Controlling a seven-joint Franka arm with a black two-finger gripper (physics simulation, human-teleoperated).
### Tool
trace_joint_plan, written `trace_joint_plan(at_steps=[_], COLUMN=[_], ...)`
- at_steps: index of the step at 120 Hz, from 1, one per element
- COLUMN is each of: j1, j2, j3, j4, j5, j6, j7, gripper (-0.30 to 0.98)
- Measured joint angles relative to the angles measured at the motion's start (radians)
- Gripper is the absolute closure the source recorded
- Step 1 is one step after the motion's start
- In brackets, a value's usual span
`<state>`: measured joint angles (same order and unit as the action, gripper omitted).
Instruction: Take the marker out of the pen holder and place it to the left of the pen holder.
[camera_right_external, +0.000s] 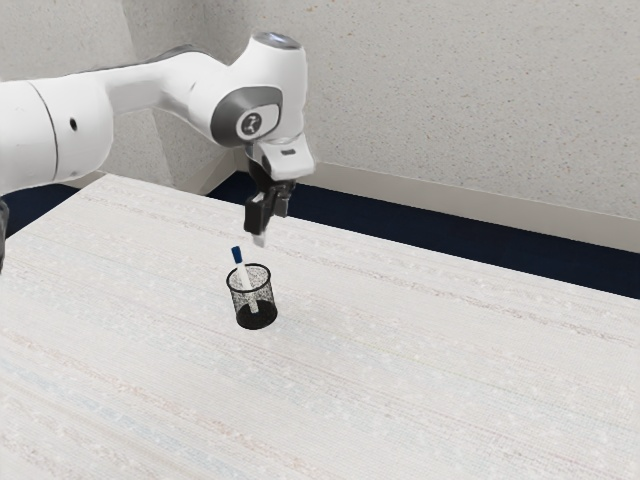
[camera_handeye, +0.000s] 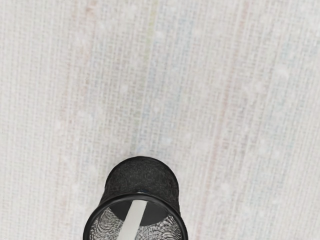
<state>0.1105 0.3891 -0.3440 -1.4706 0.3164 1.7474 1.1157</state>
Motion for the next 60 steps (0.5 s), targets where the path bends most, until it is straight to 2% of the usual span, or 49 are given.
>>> trace_joint_plan(at_steps=[24, 44, 60], j1=[0.035, 0.042, 0.068], j2=[0.082, 0.160, 0.181], j3=[0.001, 0.011, 0.042], j4=[0.006, 0.033, 0.063], j5=[0.030, 0.066, 0.062], j6=[0.135, 0.181, 0.198], j7=[0.306, 0.529, 0.672], gripper=[0.00, 0.02, 0.06])
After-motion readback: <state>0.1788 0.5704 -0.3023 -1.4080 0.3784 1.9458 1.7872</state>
